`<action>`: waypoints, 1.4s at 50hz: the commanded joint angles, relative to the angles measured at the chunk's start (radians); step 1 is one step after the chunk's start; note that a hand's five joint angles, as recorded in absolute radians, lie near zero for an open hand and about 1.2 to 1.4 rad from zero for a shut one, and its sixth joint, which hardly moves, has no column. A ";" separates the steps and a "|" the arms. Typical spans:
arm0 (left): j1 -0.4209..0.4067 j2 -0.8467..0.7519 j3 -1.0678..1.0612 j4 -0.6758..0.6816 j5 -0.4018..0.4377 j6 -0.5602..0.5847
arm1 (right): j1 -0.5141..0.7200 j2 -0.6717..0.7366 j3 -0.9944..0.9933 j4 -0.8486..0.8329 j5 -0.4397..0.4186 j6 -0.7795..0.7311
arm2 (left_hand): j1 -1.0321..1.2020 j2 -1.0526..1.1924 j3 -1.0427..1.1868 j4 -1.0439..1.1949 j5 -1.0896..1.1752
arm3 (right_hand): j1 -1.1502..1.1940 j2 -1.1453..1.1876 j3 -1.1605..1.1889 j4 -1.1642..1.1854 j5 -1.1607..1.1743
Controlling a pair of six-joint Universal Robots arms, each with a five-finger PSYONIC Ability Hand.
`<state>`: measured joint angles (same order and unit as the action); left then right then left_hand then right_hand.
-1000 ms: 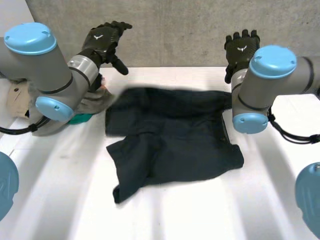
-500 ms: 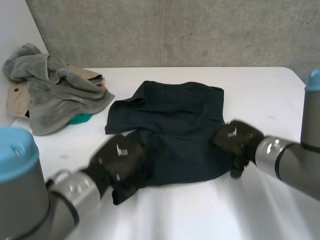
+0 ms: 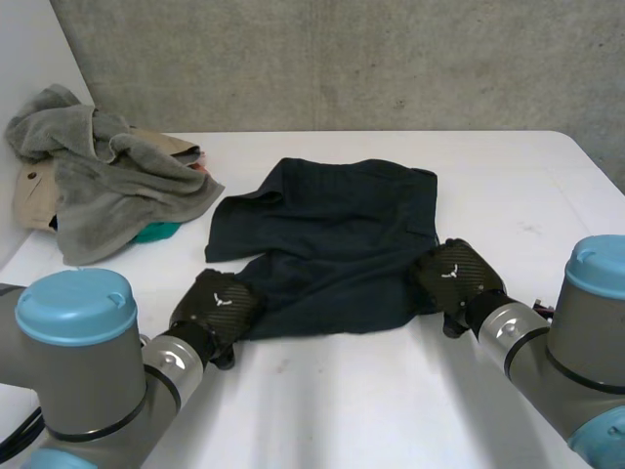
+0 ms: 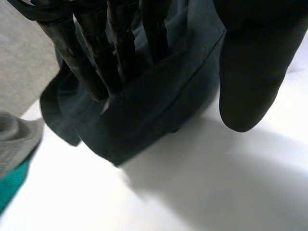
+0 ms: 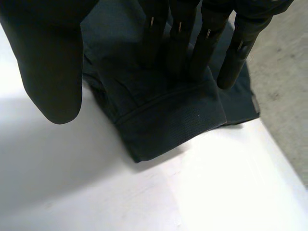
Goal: Fold the laundry.
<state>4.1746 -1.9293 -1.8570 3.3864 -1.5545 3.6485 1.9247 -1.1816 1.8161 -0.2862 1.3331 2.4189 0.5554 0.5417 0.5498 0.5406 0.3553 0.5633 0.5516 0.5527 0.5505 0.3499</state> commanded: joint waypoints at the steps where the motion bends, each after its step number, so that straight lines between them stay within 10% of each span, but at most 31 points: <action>1: 0.007 -0.066 0.025 0.068 -0.006 0.064 | 0.010 0.040 -0.001 -0.110 0.001 -0.006 | 0.040 0.053 0.045 0.054 0.065 | 0.037 0.049 0.047 0.050 0.076; 8: 0.025 -0.148 0.099 0.113 0.005 0.113 | 0.019 0.120 -0.047 -0.185 0.017 -0.030 | 0.309 0.323 0.315 0.324 0.335 | 0.233 0.245 0.244 0.246 0.272; 12: 0.038 -0.160 0.131 0.123 0.016 0.122 | 0.020 0.161 -0.076 -0.229 0.038 -0.064 | 0.820 0.833 0.825 0.835 0.845 | 0.673 0.684 0.683 0.685 0.711; 19: 0.030 -0.004 0.127 0.053 0.004 0.070 | 0.016 0.123 -0.123 -0.206 0.170 -0.081 | 0.841 0.855 0.846 0.856 0.866 | 0.833 0.845 0.844 0.846 0.872; 31: 0.002 0.424 0.407 -0.316 -0.013 -0.054 | -0.001 -0.306 -0.450 0.384 0.106 0.086 | 0.841 0.855 0.846 0.856 0.866 | 0.833 0.845 0.844 0.846 0.872; 44: 0.079 0.008 1.047 -0.760 -0.004 -0.053 | -0.023 0.049 -1.020 0.809 0.061 0.151 | 0.841 0.855 0.846 0.856 0.866 | 0.833 0.845 0.844 0.846 0.872; 52: 0.113 -0.292 1.354 -0.616 0.051 -0.042 | 0.025 0.276 -1.205 0.632 0.179 0.166 | 0.841 0.855 0.846 0.856 0.866 | 0.833 0.845 0.844 0.846 0.872; 62: 0.133 -0.160 1.262 0.062 0.025 -0.172 | 0.045 0.197 -1.160 -0.074 0.255 0.224 | 0.841 0.855 0.846 0.856 0.866 | 0.833 0.845 0.844 0.846 0.872; 70: 0.142 -0.089 1.052 0.068 0.044 -0.192 | 0.039 0.174 -1.072 -0.100 0.175 0.233 | 0.841 0.855 0.846 0.856 0.866 | 0.833 0.845 0.844 0.846 0.872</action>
<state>4.3113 -2.0597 -0.6615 3.4838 -1.5148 3.4647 1.9700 -0.9993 0.6888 -0.4062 1.5507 2.6505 1.1520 1.1965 1.1892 1.1985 1.0048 1.1038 1.1745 1.1879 1.1977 1.0236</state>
